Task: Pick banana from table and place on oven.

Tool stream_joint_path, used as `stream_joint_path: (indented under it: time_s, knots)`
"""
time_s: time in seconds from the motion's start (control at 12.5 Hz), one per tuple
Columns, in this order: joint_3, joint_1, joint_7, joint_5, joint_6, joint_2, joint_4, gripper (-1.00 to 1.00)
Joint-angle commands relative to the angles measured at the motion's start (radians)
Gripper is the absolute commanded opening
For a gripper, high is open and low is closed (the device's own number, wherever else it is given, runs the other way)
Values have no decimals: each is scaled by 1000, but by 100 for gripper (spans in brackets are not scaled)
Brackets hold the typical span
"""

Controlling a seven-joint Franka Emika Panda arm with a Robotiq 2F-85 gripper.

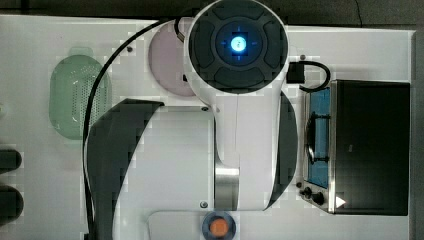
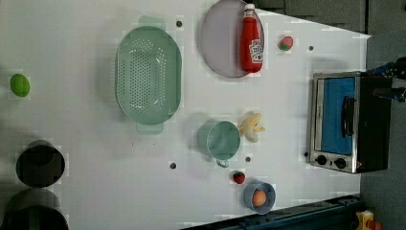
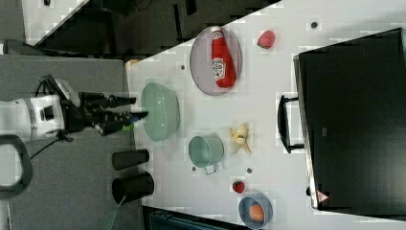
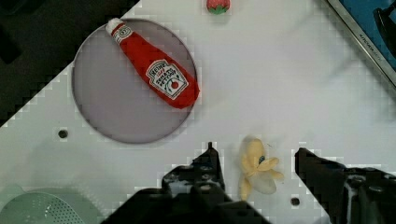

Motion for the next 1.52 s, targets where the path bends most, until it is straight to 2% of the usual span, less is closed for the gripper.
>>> stream_joint_path:
  time_s: [0.08, 0.24, 0.56, 0.88, 1.2, 1.52]
  knots:
    - [-36, -16, 164, -10, -188, -480, -299, 58]
    - [-36, -16, 163, -10, -188, -480, -299, 99]
    - [-34, -16, 163, -10, -184, -465, -307, 100]
    - [-32, -15, 163, -10, -122, -372, -353, 100]
    - [-22, -13, 162, -10, 73, -251, -431, 100]
    - [-3, -12, 162, -10, 342, -133, -560, 100]
